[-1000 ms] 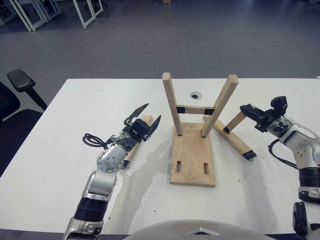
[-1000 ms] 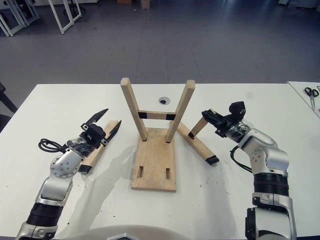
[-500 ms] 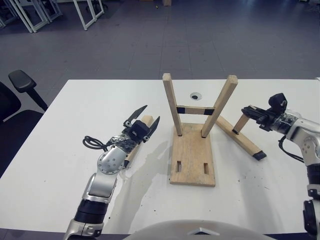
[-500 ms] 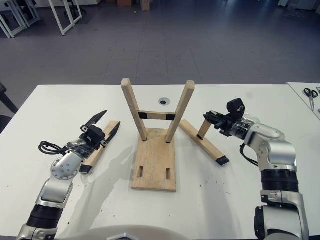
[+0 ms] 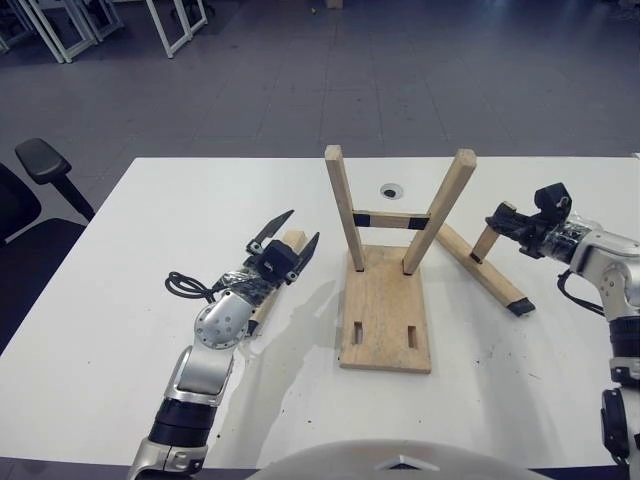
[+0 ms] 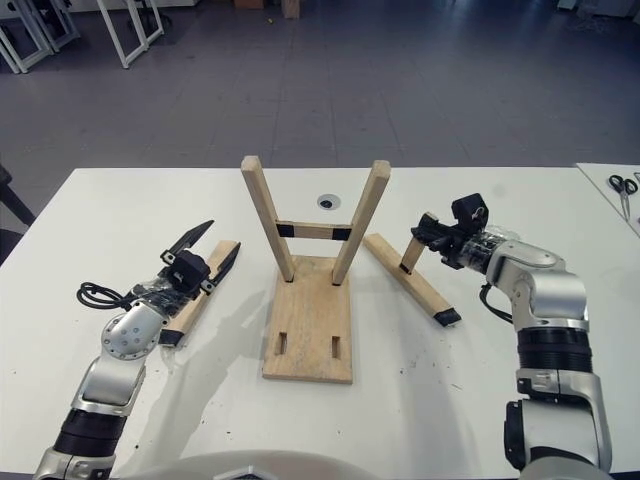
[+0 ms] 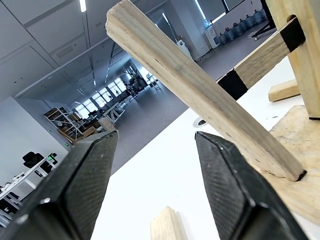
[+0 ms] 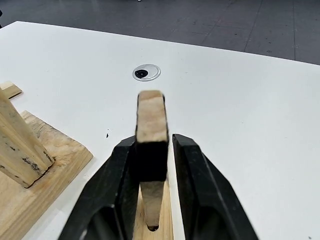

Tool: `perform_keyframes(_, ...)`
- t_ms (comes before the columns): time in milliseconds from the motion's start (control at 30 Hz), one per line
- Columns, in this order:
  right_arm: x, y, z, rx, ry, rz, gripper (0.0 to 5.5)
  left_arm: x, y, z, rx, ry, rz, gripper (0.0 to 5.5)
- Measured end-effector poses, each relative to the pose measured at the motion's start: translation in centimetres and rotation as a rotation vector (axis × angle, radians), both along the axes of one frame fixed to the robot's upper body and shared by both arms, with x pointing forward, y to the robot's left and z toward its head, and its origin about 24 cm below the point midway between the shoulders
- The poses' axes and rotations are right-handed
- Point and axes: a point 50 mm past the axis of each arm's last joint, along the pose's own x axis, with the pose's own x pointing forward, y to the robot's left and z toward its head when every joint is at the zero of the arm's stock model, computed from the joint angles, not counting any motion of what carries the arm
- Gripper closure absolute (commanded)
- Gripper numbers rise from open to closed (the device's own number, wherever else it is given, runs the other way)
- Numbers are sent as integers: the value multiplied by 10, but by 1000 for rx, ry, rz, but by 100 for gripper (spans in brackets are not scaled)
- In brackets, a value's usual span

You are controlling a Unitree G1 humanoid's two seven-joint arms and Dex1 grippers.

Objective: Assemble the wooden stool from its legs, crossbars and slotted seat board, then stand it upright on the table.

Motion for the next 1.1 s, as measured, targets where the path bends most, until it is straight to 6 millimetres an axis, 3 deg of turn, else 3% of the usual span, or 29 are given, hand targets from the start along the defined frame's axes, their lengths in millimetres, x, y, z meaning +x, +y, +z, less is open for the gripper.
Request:
perform_keyframes(133, 7, 6, 43, 45, -125, -18, 382, 0, 1, -1, -3, 5, 5, 268)
perform_keyframes(233, 17, 19, 96, 137, -299, -13, 382, 1, 3, -3, -4, 13, 12, 268)
perform_keyframes(300, 26, 27, 107, 180, -355, -42, 382, 1, 4, -3, -6, 15, 16, 268)
perform_keyframes(400, 40, 34, 97, 202, -360, -106, 382, 2, 5, -3, -6, 15, 20, 268)
perform_keyframes(467, 46, 38, 76, 193, -314, -126, 382, 2, 6, -4, -6, 17, 22, 268)
perform_keyframes(533, 49, 40, 24, 166, -170, -144, 382, 3, 6, -4, -6, 20, 25, 268)
perform_keyframes(667, 53, 32, 1, 118, -173, -176, 382, 3, 7, -6, -6, 28, 28, 268)
perform_keyframes(800, 53, 21, 12, 139, -191, -206, 382, 3, 7, -7, -7, 30, 29, 268)
perform_keyframes(867, 50, 30, 21, 183, -174, -180, 382, 3, 8, -7, -7, 32, 30, 268)
perform_keyframes(967, 45, 39, 58, 256, -268, -146, 382, 3, 10, -6, -6, 29, 39, 268)
perform_keyframes(1033, 38, 30, 84, 259, -343, -154, 364, 3, 13, -6, -3, 28, 48, 268)
perform_keyframes(1100, 30, 18, 96, 236, -363, -171, 327, 4, 14, -5, 0, 26, 53, 268)
